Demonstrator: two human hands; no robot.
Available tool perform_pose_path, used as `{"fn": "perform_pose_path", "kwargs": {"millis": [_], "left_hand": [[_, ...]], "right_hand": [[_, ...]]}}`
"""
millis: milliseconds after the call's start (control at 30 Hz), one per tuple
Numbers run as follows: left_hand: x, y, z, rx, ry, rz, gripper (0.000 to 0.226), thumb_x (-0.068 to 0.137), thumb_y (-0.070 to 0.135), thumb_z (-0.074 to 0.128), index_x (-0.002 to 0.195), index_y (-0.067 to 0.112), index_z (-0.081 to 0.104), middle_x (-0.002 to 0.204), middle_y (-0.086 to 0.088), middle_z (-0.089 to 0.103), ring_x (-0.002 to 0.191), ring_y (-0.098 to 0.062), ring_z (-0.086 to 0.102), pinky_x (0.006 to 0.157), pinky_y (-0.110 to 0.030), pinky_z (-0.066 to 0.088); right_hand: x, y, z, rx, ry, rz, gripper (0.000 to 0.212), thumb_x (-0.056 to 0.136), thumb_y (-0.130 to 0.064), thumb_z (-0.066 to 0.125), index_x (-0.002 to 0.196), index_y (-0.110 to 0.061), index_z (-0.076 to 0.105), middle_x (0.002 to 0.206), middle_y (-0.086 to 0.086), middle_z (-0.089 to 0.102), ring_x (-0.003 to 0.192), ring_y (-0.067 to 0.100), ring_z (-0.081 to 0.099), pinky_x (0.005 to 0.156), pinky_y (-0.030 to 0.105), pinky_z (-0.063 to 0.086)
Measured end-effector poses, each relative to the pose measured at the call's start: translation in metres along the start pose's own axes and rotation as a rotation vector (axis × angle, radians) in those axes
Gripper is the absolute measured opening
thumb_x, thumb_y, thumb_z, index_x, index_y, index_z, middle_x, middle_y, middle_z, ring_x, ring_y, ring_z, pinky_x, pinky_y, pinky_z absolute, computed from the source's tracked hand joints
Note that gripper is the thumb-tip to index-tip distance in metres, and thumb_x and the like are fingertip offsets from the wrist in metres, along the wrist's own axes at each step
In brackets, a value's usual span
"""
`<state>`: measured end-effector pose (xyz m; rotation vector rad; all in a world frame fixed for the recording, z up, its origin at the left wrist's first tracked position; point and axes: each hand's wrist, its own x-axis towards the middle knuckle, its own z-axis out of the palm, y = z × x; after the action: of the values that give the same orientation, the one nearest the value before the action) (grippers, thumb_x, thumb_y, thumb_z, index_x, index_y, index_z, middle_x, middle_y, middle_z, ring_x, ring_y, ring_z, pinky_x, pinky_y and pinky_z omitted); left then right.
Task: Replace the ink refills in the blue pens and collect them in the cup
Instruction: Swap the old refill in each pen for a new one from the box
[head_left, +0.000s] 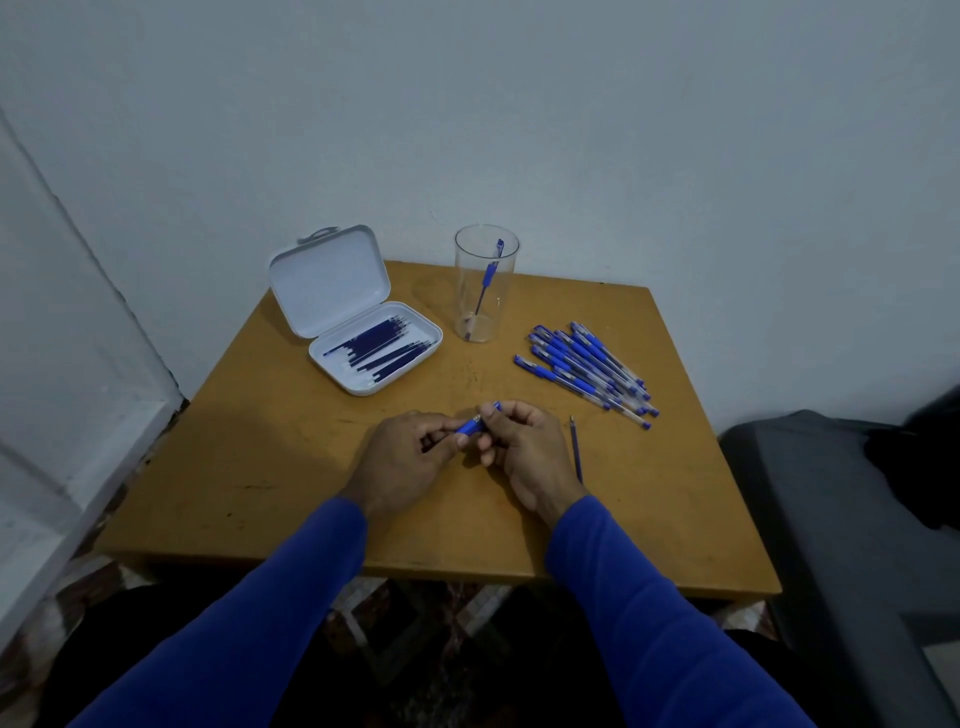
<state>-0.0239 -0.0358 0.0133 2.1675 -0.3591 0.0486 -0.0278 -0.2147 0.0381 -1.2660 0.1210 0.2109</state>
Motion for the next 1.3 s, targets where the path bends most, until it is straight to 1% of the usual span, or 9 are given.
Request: {"fn": "perform_pose_path", "kwargs": {"millis": [100,167,367,600,767,867,1067,1233,1300], "left_hand": [[0.001,-0.002,0.001,-0.01,-0.006,-0.004,0.023,0.096,0.031,0.066,0.119,0.033,0.071,0.086,0.01,0.067,0.08,-0.011,0.062,0.074,-0.032,0.054],[0.001,-0.003,0.001,-0.002,-0.014,-0.012,0.024,0.096,0.031,0.066,0.12,0.033,0.07,0.087,0.01,0.067,0.081,-0.011,0.062,0.074,-0.032,0.054],[0.0,-0.003,0.001,-0.01,-0.011,-0.015,0.024,0.096,0.03,0.066,0.119,0.036,0.07,0.087,0.013,0.066,0.081,-0.006,0.06,0.072,-0.021,0.045],[0.002,-0.003,-0.001,-0.065,-0.041,-0.045,0.025,0.096,0.027,0.066,0.12,0.032,0.072,0.09,0.013,0.068,0.083,-0.004,0.061,0.074,-0.02,0.045],[0.004,0.001,-0.007,-0.14,-0.084,-0.042,0.022,0.097,0.021,0.065,0.115,0.032,0.072,0.081,0.021,0.07,0.075,0.003,0.062,0.067,-0.014,0.047],[0.004,0.002,-0.01,-0.17,-0.105,-0.05,0.02,0.097,0.021,0.065,0.111,0.035,0.072,0.082,0.021,0.071,0.074,0.001,0.062,0.065,-0.016,0.048],[0.005,-0.005,-0.012,-0.161,-0.111,-0.085,0.022,0.097,0.023,0.065,0.117,0.029,0.074,0.08,0.02,0.072,0.073,-0.001,0.062,0.068,-0.023,0.05],[0.003,-0.003,-0.01,-0.169,-0.1,-0.088,0.023,0.098,0.023,0.065,0.118,0.029,0.072,0.082,0.018,0.072,0.074,-0.001,0.063,0.065,-0.017,0.048],[0.003,-0.002,-0.009,-0.148,-0.093,-0.092,0.024,0.098,0.024,0.064,0.12,0.03,0.071,0.082,0.013,0.071,0.074,-0.001,0.063,0.065,-0.016,0.048]], "right_hand": [[0.0,0.002,-0.001,-0.008,0.001,-0.006,0.015,0.1,-0.011,0.061,0.107,0.002,0.063,0.074,0.012,0.07,0.056,0.014,0.059,0.051,0.023,0.051],[0.0,0.002,-0.001,-0.023,0.008,-0.005,0.016,0.101,-0.012,0.06,0.11,0.002,0.062,0.075,0.012,0.07,0.056,0.014,0.06,0.052,0.024,0.051],[-0.001,0.002,-0.001,-0.042,0.012,0.001,0.016,0.102,-0.012,0.058,0.11,0.001,0.062,0.075,0.011,0.071,0.058,0.015,0.06,0.053,0.024,0.052],[-0.001,0.002,-0.001,-0.035,-0.004,-0.008,0.017,0.103,-0.012,0.056,0.111,0.001,0.061,0.081,0.016,0.072,0.062,0.016,0.064,0.057,0.025,0.055],[0.0,0.003,0.0,-0.044,-0.011,-0.024,0.016,0.104,-0.012,0.053,0.111,0.001,0.061,0.083,0.016,0.074,0.064,0.016,0.067,0.056,0.024,0.054],[0.0,0.004,0.0,-0.077,-0.004,-0.021,0.019,0.104,-0.014,0.053,0.114,0.001,0.061,0.087,0.018,0.074,0.066,0.017,0.066,0.055,0.024,0.052],[0.001,0.002,-0.003,-0.028,0.033,-0.031,0.016,0.107,-0.016,0.047,0.113,-0.003,0.055,0.088,0.021,0.074,0.065,0.019,0.069,0.049,0.024,0.048],[0.003,0.004,-0.002,-0.052,0.04,-0.062,0.018,0.107,-0.017,0.048,0.113,-0.002,0.056,0.091,0.023,0.072,0.064,0.02,0.069,0.047,0.025,0.048],[0.003,0.006,0.0,-0.022,0.058,-0.063,0.02,0.108,-0.017,0.046,0.116,-0.001,0.055,0.091,0.023,0.072,0.065,0.02,0.069,0.048,0.026,0.05]]}}
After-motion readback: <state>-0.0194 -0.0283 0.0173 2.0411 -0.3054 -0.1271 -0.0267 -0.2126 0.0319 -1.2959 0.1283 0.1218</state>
